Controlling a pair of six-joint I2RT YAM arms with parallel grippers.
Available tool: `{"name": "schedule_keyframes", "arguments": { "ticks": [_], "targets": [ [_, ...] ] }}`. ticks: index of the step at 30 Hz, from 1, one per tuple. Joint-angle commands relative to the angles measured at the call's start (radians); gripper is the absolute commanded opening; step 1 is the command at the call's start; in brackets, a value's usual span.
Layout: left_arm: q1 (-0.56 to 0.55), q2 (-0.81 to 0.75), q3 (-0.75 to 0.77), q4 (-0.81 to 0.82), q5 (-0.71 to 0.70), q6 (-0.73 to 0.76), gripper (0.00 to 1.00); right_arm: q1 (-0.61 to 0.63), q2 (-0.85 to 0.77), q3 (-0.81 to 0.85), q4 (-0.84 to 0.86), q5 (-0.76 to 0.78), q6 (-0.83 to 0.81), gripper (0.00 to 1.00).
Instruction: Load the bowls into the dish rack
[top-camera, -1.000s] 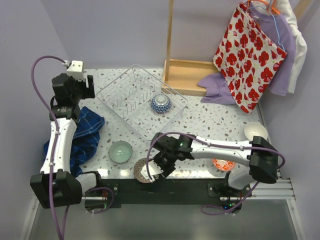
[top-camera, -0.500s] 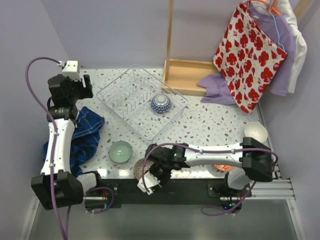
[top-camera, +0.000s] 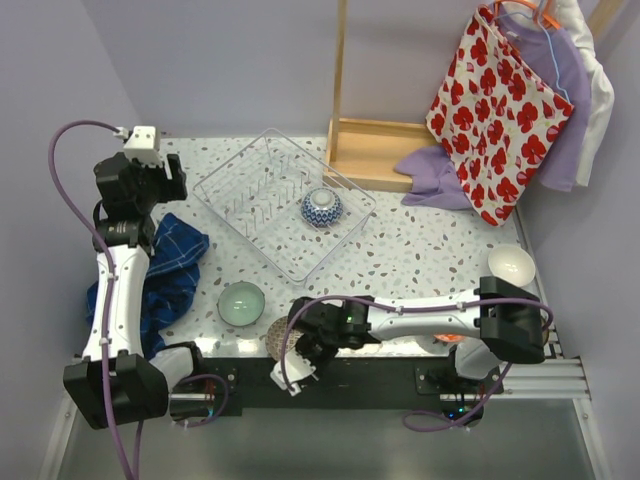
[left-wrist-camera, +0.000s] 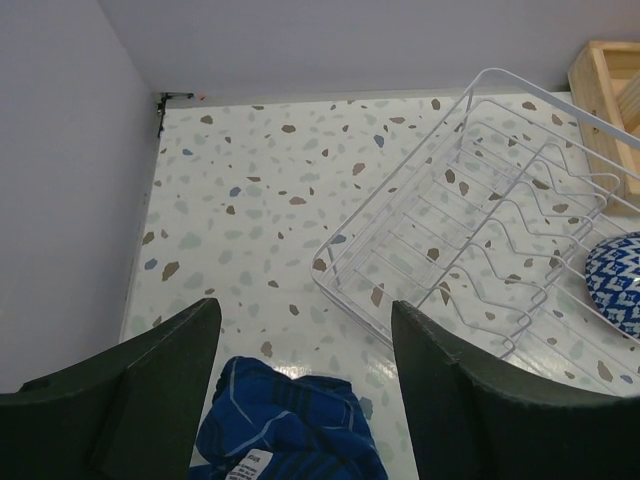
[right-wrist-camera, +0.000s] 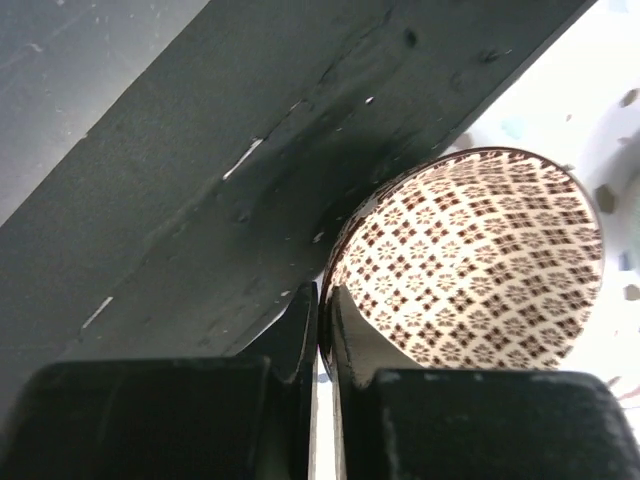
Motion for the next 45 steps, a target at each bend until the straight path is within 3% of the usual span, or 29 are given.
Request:
{"name": "schedule_keyframes", "arguments": {
  "ticks": [1,6,10,13,18,24,28,32,39,43,45],
  "targets": [
    [0.009,-0.036,0.014,0.008,0.028,-0.008,0.74,0.009,-0.05,0.076,-0.104,0.003,0.011,0.0],
    [0.01,-0.025,0.031,0.004,0.075,-0.018,0.72,-0.022,-0.118,0.22,-0.372,-0.114,0.054,0.0],
    [0.007,-0.004,0.054,0.011,0.121,-0.049,0.71,-0.054,-0.159,0.373,-0.541,-0.119,0.031,0.0],
    [-0.014,0.039,0.095,-0.007,0.141,-0.046,0.7,-0.17,-0.186,0.488,-0.516,-0.186,0.156,0.0],
    [-0.101,0.093,0.152,-0.006,0.117,0.006,0.7,-0.414,-0.08,0.707,-0.477,-0.297,0.417,0.0],
    [-0.138,0.154,0.222,-0.01,0.139,0.078,0.69,-0.562,0.029,0.805,-0.324,-0.441,0.584,0.0],
    [-0.171,0.168,0.222,-0.006,0.15,0.193,0.67,-0.668,0.147,0.833,-0.139,-0.564,0.741,0.0],
    [-0.177,0.2,0.245,-0.045,0.193,0.23,0.65,-0.78,0.276,0.846,0.107,-0.725,1.079,0.0],
    [-0.19,0.182,0.195,-0.024,0.241,0.311,0.59,-0.866,0.492,0.886,0.516,-0.931,1.466,0.0],
    [-0.222,0.177,0.184,-0.038,0.233,0.365,0.49,-0.896,0.586,0.834,1.008,-0.975,1.851,0.0],
    [-0.244,0.184,0.181,-0.052,0.212,0.396,0.45,-0.91,0.621,0.833,1.07,-0.977,1.96,0.0]
  ]
}}
